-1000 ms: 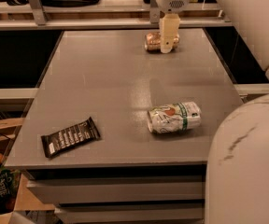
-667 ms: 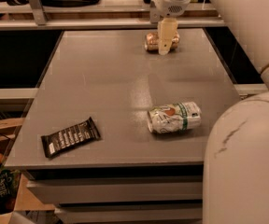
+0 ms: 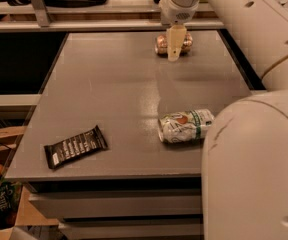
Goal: Place orange can upright
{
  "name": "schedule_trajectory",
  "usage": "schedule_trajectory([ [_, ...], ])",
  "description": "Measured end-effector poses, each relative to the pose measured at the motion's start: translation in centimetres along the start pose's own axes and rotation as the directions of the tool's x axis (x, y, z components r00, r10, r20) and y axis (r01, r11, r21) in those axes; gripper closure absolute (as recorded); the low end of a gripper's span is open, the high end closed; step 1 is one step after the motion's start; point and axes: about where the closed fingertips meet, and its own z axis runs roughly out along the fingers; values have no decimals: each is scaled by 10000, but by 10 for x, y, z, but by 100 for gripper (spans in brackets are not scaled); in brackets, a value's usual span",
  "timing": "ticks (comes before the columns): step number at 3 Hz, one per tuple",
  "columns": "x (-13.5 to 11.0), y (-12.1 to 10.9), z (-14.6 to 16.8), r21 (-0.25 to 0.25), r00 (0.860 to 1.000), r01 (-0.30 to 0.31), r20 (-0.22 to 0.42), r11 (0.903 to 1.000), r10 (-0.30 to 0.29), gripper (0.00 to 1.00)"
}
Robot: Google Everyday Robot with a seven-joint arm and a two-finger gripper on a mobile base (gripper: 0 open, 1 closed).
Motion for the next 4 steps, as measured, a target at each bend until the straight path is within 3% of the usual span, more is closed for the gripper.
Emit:
schedule_trajectory([
  [2,-3,-5,29,-308,9993,320,-188,9990,-326,0],
  [4,3,-7,49,-414,9992,80,-390,9991,-96,0],
])
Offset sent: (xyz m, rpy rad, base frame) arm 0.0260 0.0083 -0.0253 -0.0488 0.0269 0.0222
